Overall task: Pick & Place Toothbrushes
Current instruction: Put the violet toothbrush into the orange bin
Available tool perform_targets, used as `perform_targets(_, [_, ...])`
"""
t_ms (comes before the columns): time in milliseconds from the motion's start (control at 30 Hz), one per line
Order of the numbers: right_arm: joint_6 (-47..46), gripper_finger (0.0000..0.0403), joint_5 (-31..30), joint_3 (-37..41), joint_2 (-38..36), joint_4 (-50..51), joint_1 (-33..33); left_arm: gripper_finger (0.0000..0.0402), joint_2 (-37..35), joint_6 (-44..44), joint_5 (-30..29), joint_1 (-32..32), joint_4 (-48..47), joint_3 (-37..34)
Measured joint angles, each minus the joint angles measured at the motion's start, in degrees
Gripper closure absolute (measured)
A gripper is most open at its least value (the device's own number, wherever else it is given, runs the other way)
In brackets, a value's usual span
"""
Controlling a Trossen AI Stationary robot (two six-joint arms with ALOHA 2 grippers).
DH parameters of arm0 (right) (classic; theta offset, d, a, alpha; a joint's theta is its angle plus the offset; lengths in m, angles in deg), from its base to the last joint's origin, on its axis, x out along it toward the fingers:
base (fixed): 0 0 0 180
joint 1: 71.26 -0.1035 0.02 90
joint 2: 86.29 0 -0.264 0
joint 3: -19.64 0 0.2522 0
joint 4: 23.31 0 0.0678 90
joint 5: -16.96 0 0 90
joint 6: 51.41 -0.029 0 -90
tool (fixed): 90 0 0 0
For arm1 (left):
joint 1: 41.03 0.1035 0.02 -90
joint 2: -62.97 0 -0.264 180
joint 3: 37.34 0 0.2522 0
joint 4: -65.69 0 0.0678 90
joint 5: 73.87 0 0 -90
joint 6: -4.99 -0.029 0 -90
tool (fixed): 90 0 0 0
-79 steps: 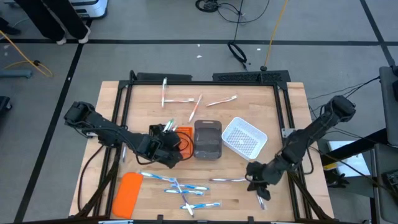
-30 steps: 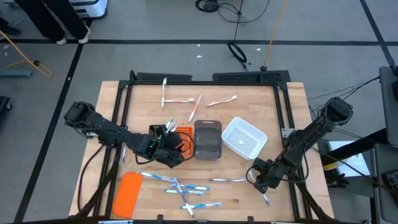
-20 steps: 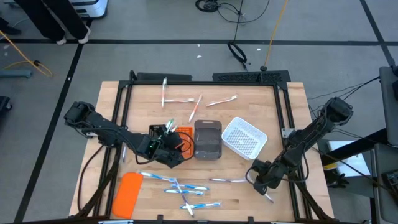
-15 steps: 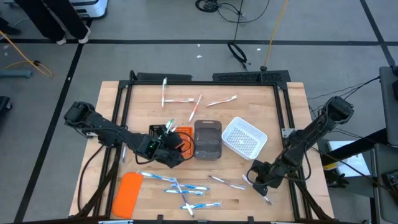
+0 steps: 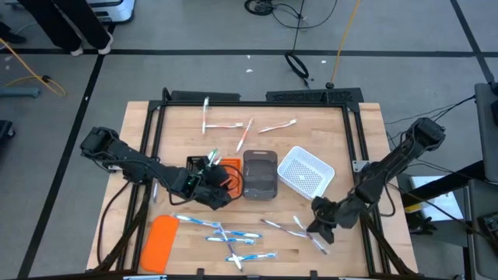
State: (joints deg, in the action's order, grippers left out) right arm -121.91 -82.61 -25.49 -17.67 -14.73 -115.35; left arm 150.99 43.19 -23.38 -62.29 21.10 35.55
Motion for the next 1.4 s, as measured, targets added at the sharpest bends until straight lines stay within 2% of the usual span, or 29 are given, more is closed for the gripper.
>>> perform_targets(167, [10.89,0.0402,-2.53,-0.05,-0.51,-9.31,2.98,0.0206,-0.02,-2.72,0.42,0.0,3.65,0.0])
perform_targets(500, [32.84,0.0402,-2.68,-0.07,-0.51,-22.71,11.71,0.0206,0.0,-7.16,2.81,-0.04,11.63,0.0])
perform_targets(800, [54.88,0.0403,-2.68,-0.07,-0.51,-34.53,19.04,0.0206,-0.01,-20.96,8.37,0.36,30.94,-0.02])
perform_targets(1067, [64.72,0.0403,-2.68,-0.07,-0.48,-40.41,24.33,0.0206,-0.02,-28.75,17.08,2.87,46.84,-0.02])
perform_targets(1400, [71.35,0.0403,-2.68,-0.07,-0.48,-46.88,28.66,0.0206,-0.02,-27.54,20.04,6.67,49.4,-0.02])
